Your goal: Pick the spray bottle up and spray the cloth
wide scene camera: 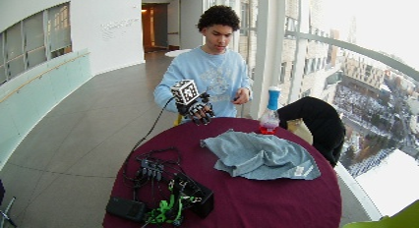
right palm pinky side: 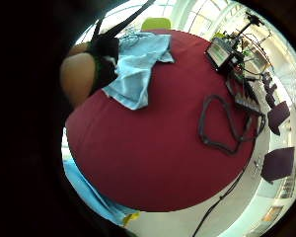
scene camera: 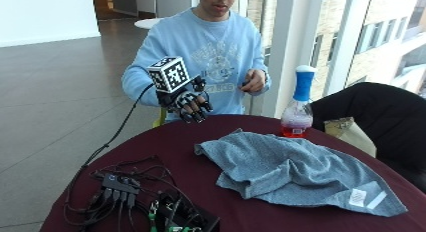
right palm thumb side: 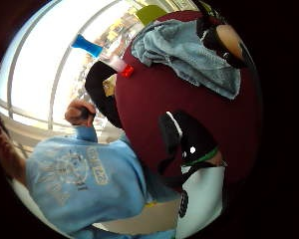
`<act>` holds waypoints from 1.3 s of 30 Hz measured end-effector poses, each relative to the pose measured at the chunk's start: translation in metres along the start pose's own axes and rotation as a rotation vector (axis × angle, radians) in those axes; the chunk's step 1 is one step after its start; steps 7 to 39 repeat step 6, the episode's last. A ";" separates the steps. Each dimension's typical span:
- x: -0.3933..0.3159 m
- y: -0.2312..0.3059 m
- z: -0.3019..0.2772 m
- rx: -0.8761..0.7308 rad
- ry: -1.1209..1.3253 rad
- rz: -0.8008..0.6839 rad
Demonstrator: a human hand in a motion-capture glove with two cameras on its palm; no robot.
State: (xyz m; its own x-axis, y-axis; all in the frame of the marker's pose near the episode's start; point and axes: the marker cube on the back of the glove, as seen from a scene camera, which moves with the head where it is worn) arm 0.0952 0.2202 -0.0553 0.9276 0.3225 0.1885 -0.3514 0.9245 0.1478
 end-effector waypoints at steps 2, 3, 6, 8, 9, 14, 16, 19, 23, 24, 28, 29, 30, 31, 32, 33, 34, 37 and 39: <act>0.006 0.003 -0.003 0.007 0.007 0.011; 0.008 0.004 -0.004 0.010 0.010 0.014; 0.012 0.004 -0.005 0.017 0.021 0.018; 0.012 0.004 -0.005 0.017 0.021 0.018; 0.012 0.004 -0.005 0.017 0.021 0.018; 0.012 0.004 -0.005 0.017 0.021 0.018; 0.012 0.004 -0.005 0.017 0.021 0.018; 0.012 0.004 -0.005 0.017 0.021 0.018; 0.012 0.004 -0.005 0.017 0.021 0.018; 0.012 0.004 -0.005 0.017 0.021 0.018; 0.012 0.004 -0.005 0.017 0.021 0.018; 0.012 0.004 -0.005 0.017 0.021 0.018; 0.012 0.004 -0.005 0.017 0.021 0.018; 0.012 0.004 -0.005 0.017 0.021 0.018; 0.012 0.004 -0.005 0.017 0.021 0.018; 0.012 0.004 -0.005 0.017 0.021 0.018; 0.012 0.004 -0.005 0.017 0.021 0.018; 0.012 0.004 -0.005 0.017 0.021 0.018; 0.012 0.004 -0.005 0.017 0.021 0.018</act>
